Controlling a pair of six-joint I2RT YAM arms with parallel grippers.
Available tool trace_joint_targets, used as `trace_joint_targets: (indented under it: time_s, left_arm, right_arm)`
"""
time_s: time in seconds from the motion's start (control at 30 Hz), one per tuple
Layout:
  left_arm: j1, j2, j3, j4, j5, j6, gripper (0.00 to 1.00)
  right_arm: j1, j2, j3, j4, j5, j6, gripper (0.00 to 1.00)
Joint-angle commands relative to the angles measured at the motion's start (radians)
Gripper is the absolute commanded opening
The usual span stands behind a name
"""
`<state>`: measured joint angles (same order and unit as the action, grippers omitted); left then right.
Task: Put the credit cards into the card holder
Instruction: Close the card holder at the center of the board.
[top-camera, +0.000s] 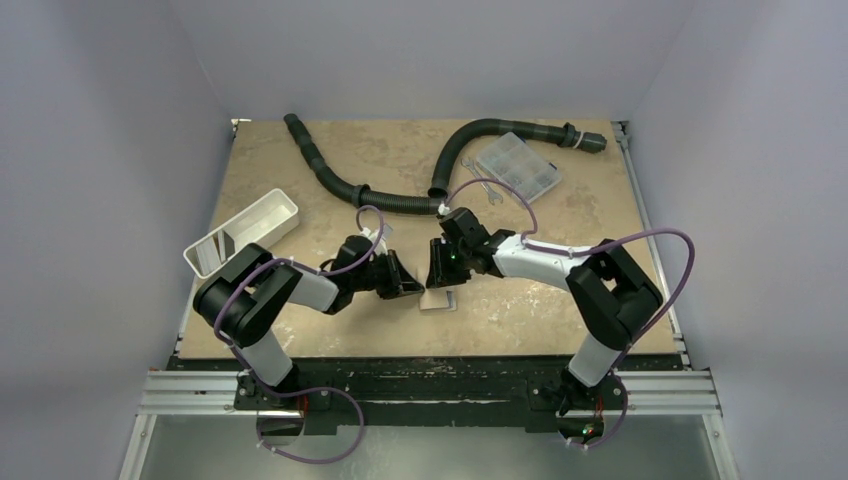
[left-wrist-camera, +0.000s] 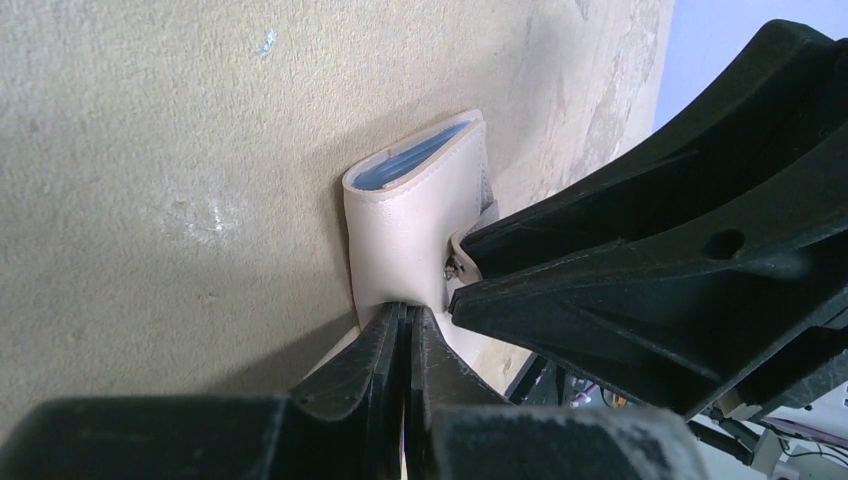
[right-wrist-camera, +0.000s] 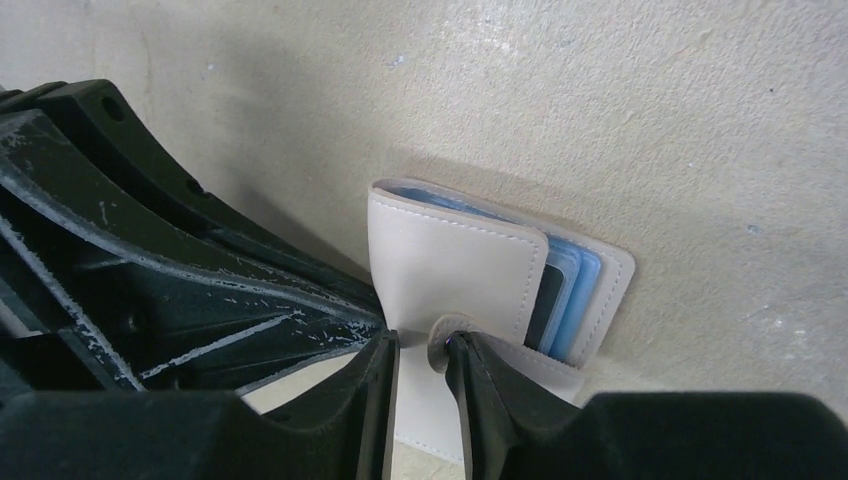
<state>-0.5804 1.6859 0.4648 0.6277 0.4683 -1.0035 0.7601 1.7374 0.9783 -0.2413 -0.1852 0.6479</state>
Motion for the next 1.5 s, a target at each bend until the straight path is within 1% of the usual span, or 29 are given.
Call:
trace_joint_targets:
  time_s: [0.0,0.07,0.17,0.3,0.43,0.5,0.63,0.7,0.87,1.0,1.07,1.13,1.27,1.33,1.37,1.4,1.47]
  left_arm:
    - [-0.033,0.037,0.002,0.017,0.03,0.006,0.0]
    - [-0.033,0.037,0.004,0.014,0.03,0.008,0.0]
    - [-0.033,0.037,-0.001,0.01,0.027,0.009,0.0]
    - [-0.033,0.035,-0.008,0.009,0.023,0.008,0.0]
    - [-0.033,0.035,-0.009,0.007,0.019,0.01,0.0]
    - [-0.033,0.036,-0.006,0.006,0.02,0.009,0.0]
    - [-0.032,0.034,-0.003,0.001,0.017,0.011,0.0]
    - [-0.033,0.031,-0.002,-0.004,0.017,0.011,0.0]
    - [-0.032,0.021,-0.003,-0.017,0.014,0.015,0.0]
    - [-0.032,0.02,0.001,-0.026,0.008,0.019,0.0]
    - [-0.033,0.021,-0.001,-0.026,0.008,0.02,0.0]
    - [-0.032,0.022,0.001,-0.025,0.008,0.019,0.0]
    - [-0.033,0.022,0.003,-0.025,0.005,0.02,0.0]
    - [-0.032,0.025,0.006,-0.026,0.005,0.02,0.0]
    - [-0.033,0.026,0.007,-0.026,0.005,0.021,0.0]
    - [-0.033,0.027,0.008,-0.027,0.006,0.021,0.0]
    - [-0.032,0.025,0.005,-0.027,0.002,0.02,0.0]
  right_arm:
    - [0.075,0.15,-0.107,0.235,-0.323,0.076,0.31]
    - [0.06,0.149,-0.131,0.278,-0.351,0.088,0.26]
    - [0.042,0.156,-0.164,0.333,-0.406,0.106,0.26]
    - [0.011,0.141,-0.219,0.404,-0.444,0.128,0.31]
    - [-0.031,0.141,-0.269,0.501,-0.499,0.157,0.31]
    - [-0.039,0.147,-0.28,0.524,-0.513,0.158,0.31]
    - [-0.044,0.155,-0.302,0.555,-0.536,0.164,0.36]
    - [-0.056,0.157,-0.319,0.569,-0.538,0.168,0.35]
    - [-0.083,0.165,-0.343,0.594,-0.551,0.165,0.23]
    - [-0.084,0.166,-0.326,0.549,-0.534,0.128,0.12]
    - [-0.084,0.168,-0.316,0.516,-0.515,0.106,0.05]
    - [-0.084,0.168,-0.309,0.493,-0.5,0.091,0.02]
    - [-0.078,0.167,-0.272,0.369,-0.39,0.045,0.0]
    - [-0.066,0.167,-0.229,0.273,-0.301,0.023,0.0]
    - [-0.051,0.167,-0.205,0.204,-0.234,0.015,0.0]
    - [-0.025,0.174,-0.168,0.111,-0.108,0.016,0.0]
    - [0.04,0.207,-0.106,-0.034,0.066,0.038,0.0]
